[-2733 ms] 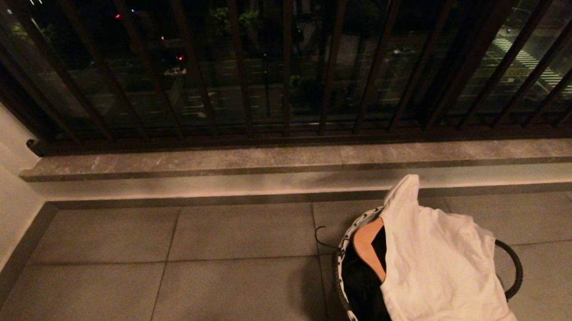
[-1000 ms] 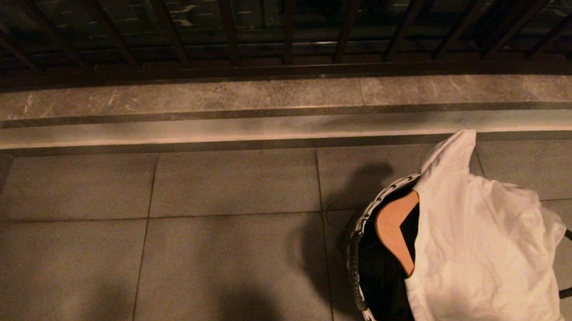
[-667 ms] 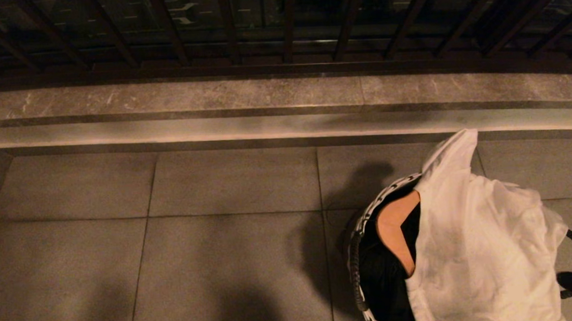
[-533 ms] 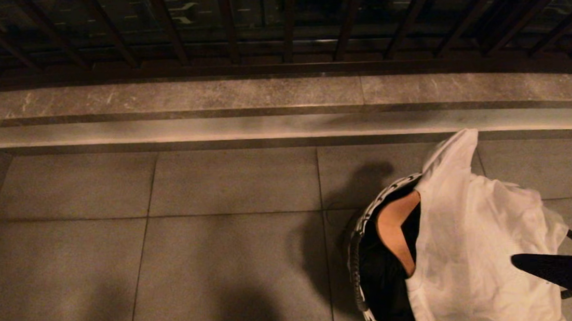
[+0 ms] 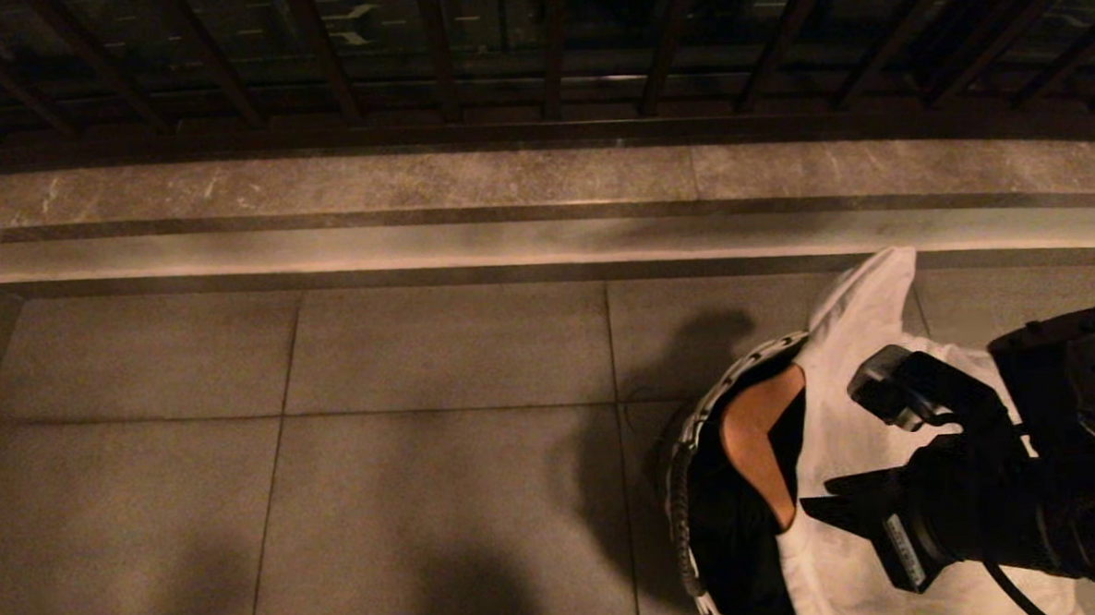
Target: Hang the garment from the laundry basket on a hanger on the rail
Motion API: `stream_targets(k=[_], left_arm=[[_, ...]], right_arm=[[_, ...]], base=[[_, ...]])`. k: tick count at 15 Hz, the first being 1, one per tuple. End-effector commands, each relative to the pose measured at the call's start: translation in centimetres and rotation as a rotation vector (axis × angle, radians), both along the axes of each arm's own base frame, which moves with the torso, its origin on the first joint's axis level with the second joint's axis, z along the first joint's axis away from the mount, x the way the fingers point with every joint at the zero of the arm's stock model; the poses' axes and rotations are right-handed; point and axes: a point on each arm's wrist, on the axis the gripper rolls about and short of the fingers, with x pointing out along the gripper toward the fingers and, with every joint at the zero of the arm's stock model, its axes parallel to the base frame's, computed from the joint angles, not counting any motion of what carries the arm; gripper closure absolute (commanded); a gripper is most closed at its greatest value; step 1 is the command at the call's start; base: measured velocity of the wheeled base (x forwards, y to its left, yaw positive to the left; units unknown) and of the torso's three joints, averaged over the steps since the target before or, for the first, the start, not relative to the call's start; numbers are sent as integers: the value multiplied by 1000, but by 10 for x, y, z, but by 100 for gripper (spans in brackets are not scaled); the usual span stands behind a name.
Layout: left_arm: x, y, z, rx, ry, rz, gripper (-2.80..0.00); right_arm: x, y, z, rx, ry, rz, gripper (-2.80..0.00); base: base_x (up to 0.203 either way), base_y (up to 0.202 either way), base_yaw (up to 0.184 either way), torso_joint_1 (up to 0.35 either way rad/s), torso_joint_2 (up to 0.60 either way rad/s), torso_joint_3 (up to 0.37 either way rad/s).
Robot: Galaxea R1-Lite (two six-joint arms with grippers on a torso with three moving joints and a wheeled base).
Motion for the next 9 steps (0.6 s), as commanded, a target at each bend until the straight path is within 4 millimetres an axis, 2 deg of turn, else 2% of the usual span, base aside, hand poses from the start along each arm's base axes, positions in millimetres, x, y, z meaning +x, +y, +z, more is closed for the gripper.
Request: stream_targets(k=[1,5,9], left_arm=[[1,0,-2,0,8,0,0],[1,0,-2,0,8,0,0],[1,0,-2,1,8,0,0]], right_arm=[[8,8,-15,-48,-1,-30,-280],[9,24,-41,-104,-34,-64,-280],[23,41,-66,-190,-98,-132,-280]], base=[[0,0,0,0,0,0],[0,0,0,0,0,0],[0,0,0,0,0,0]])
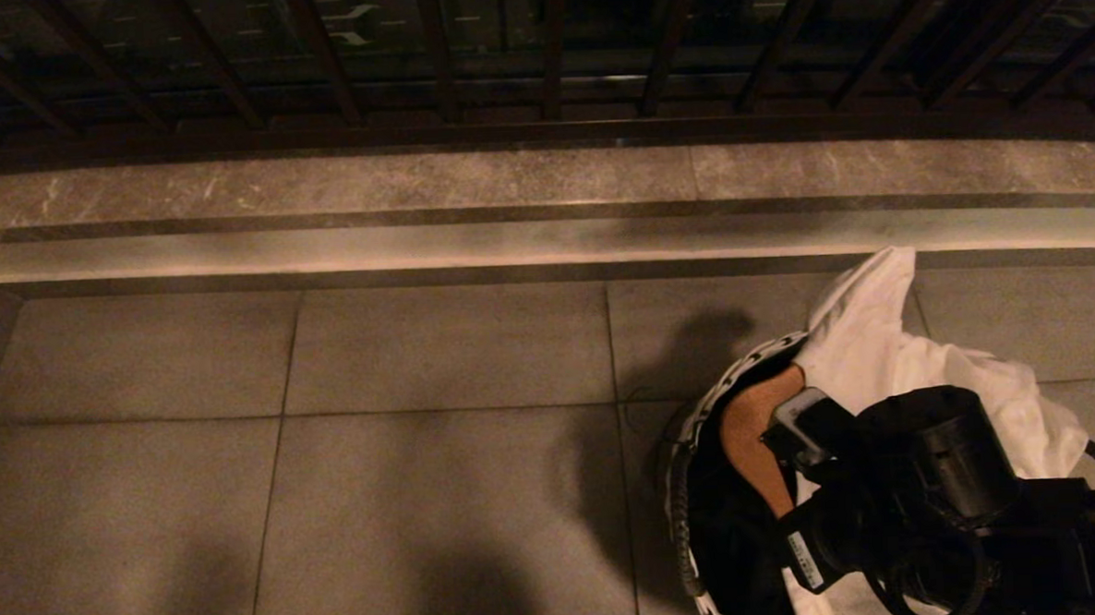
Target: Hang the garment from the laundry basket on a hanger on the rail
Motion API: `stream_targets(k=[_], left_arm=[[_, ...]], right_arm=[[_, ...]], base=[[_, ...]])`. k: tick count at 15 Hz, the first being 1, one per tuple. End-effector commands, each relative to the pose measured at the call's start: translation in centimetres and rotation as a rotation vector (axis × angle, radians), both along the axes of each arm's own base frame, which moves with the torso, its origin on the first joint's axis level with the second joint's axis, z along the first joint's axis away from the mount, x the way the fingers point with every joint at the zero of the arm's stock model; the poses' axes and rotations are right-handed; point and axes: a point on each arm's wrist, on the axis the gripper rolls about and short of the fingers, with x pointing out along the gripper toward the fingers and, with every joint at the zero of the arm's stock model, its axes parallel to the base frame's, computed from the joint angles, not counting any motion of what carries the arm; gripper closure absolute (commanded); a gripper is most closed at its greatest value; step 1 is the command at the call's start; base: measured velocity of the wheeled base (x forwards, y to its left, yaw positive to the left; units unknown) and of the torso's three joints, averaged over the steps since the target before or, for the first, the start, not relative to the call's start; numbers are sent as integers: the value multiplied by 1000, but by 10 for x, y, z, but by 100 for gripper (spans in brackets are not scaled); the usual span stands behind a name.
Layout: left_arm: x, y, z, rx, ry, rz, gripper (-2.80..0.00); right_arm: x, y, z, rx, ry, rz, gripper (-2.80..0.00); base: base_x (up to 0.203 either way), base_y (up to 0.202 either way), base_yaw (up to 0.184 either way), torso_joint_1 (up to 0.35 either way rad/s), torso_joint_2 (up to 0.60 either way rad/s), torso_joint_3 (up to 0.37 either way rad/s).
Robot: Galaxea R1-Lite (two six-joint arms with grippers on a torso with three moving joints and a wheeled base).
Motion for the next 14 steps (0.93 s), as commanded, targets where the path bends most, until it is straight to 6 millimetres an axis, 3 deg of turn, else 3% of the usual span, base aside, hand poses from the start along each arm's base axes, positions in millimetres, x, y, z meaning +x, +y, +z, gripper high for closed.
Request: stream_targets(k=[1,2,3,6,9,11,14], left_arm=[[1,0,-2,0,7,0,0],[1,0,-2,0,7,0,0],[1,0,-2,0,7,1,0],[1,0,-2,0,7,1,0],[1,0,-2,0,8,0,0],[1,0,-2,0,7,0,0],[1,0,-2,0,8,0,0]], right_arm=[[8,7,-20,-48,26,-6,-280],[15,12,-26,-51,-4,-12,-280],[21,15,-31,-60,-30,-13,0],[32,21,-45,-97,-65,-16,0],[25,16,-37,-90,-86,-16,0],[16,10,-18,-55,-139,-18,0],[-13,-10,39,58,-283,-10,0]], base=[[0,0,0,0,0,0],[0,0,0,0,0,0],[0,0,0,0,0,0],[0,0,0,0,0,0],[0,0,0,0,0,0],[0,0,0,0,0,0],[0,0,0,0,0,0]])
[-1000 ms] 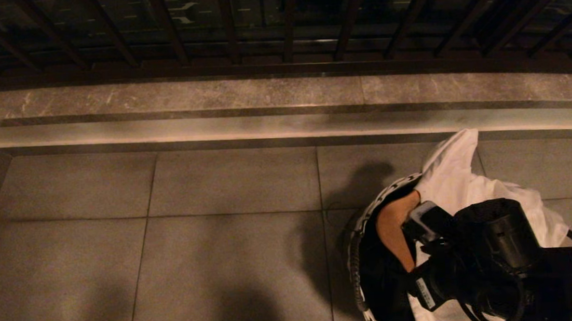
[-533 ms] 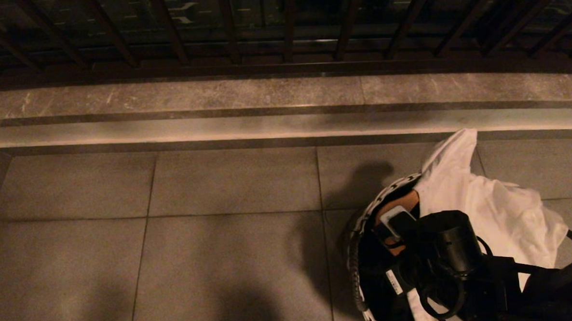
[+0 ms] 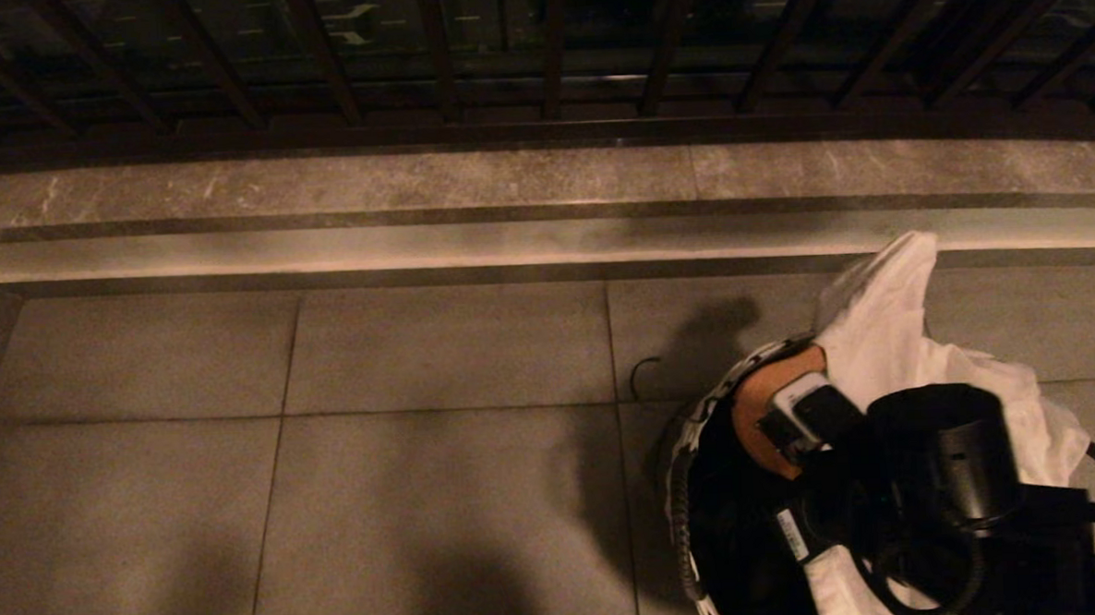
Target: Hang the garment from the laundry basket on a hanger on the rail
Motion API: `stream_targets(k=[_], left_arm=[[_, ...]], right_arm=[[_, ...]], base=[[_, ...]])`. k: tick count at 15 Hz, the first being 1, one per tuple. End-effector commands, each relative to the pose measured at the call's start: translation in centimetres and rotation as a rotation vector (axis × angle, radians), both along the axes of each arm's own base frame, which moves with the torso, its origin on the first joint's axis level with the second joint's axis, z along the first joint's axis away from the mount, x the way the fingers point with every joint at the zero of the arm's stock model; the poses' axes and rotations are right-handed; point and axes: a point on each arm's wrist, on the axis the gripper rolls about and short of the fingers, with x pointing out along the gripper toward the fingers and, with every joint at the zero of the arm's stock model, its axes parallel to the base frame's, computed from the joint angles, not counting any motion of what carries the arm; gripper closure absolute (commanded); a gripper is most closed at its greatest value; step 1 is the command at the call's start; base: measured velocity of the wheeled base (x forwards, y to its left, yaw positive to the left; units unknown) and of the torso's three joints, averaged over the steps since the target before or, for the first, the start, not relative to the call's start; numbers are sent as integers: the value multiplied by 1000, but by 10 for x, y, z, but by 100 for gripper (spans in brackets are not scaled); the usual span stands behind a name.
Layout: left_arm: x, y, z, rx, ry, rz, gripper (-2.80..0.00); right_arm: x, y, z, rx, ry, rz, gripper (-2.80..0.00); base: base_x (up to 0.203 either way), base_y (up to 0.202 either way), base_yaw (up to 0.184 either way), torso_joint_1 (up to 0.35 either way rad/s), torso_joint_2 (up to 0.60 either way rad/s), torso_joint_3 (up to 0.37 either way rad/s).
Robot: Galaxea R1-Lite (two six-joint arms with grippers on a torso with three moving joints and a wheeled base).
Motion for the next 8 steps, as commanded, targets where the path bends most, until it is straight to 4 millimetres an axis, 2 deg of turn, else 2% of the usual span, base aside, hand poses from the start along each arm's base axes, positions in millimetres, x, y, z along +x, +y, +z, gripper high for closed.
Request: stream_targets(k=[1,5,6,8], left_arm=[[1,0,-2,0,7,0,0],[1,0,-2,0,7,0,0],[1,0,-2,0,7,0,0],[1,0,-2,1,7,0,0]], right_arm=[[-29,-20,51,114,-152,15,0],[-104,-68,138,312,-244,89,0],[-125,-84,153,345,-251,93,0],[-152,-107,161,371,-272,28,0]], base=[[0,0,0,0,0,0],[0,0,0,0,0,0],[0,0,0,0,0,0],[0,0,0,0,0,0]])
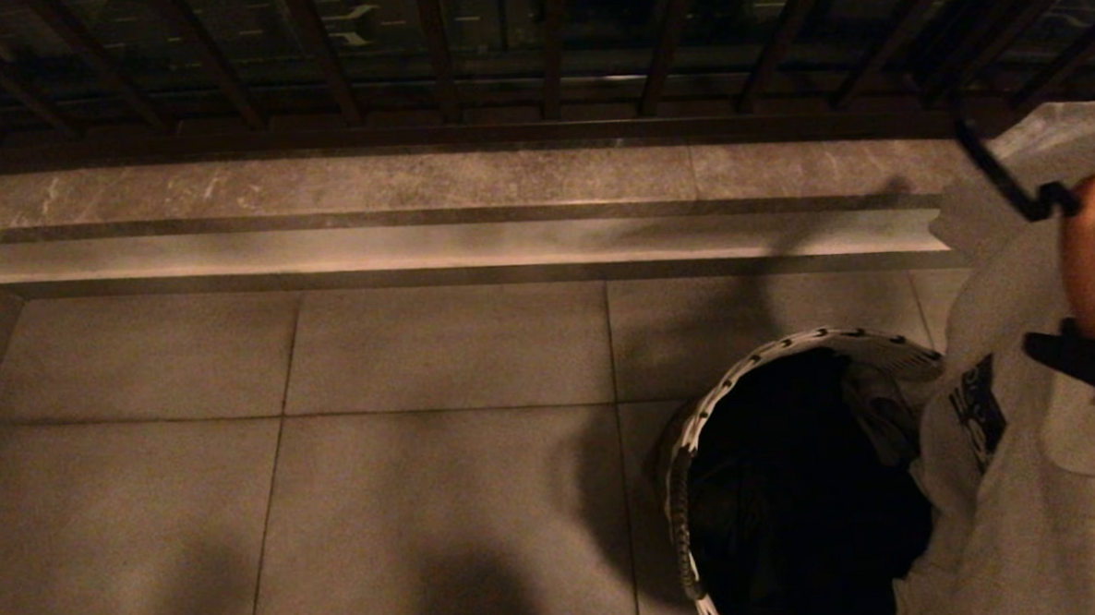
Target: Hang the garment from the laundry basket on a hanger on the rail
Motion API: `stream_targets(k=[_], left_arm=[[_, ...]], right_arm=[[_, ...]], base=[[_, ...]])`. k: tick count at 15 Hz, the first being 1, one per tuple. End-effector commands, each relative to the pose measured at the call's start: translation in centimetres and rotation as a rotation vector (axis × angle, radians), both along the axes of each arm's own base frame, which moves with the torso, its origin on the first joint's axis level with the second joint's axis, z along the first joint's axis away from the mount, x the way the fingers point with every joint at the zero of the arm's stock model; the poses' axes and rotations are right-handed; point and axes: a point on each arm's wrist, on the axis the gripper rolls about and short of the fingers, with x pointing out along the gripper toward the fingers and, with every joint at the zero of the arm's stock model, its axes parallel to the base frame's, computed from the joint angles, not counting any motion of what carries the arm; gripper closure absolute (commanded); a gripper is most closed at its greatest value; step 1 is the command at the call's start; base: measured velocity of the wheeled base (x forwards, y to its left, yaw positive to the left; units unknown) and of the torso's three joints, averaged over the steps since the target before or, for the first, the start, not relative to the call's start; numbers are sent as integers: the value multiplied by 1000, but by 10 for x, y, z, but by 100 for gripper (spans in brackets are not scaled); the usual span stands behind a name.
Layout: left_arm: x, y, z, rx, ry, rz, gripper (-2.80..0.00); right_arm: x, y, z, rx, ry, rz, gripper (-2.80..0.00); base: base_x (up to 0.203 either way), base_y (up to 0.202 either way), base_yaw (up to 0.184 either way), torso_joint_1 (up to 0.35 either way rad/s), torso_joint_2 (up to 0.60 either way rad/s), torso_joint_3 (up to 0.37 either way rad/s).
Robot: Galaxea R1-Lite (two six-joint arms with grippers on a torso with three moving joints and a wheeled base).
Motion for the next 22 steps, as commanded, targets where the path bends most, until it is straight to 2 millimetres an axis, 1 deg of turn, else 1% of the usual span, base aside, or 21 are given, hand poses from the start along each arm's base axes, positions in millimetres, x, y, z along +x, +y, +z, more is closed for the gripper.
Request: stream_targets(k=[1,2,3,4,5,7,10,11,12,13,15,19,20,22], left_arm=[[1,0,-2,0,7,0,0],[1,0,-2,0,9,0,0],[1,0,-2,0,7,0,0],[1,0,-2,0,7,0,0],[1,0,-2,0,7,1,0],[1,0,-2,0,7,0,0],[1,0,-2,-3,7,0,0],[1,0,-2,-3,7,0,0],[1,0,-2,-3,7,1,0],[1,0,-2,-3,7,1,0],[1,0,-2,-3,7,1,0],[1,0,-2,-3,7,1,0],[1,0,-2,-5,7,1,0],[1,0,-2,-5,7,1,0]], right_arm=[[-49,-29,11,70,-106,-10,0],[-65,-34,9,97,-124,78,0],[-82,-37,4,118,-123,191,0],[-96,-40,-3,128,-110,253,0],[-106,-41,-9,123,-115,225,0],[-130,-42,-20,112,-182,168,0],[-144,-34,-31,94,-218,21,0],[-149,-32,-39,91,-229,1,0],[-152,-32,-54,90,-227,-1,0],[-152,-32,-67,90,-217,-3,0],[-143,-32,-100,90,-191,-18,0],[-109,-34,-168,52,-175,-129,0],[-104,-35,-181,33,-182,-152,0],[-104,-35,-193,17,-215,-176,0]], base=[[0,0,0,0,0,0],[0,0,0,0,0,0],[0,0,0,0,0,0],[0,0,0,0,0,0],[0,0,0,0,0,0],[0,0,0,0,0,0],[0,0,0,0,0,0],[0,0,0,0,0,0],[0,0,0,0,0,0],[0,0,0,0,0,0],[0,0,0,0,0,0],[0,0,0,0,0,0],[0,0,0,0,0,0],[0,0,0,0,0,0]])
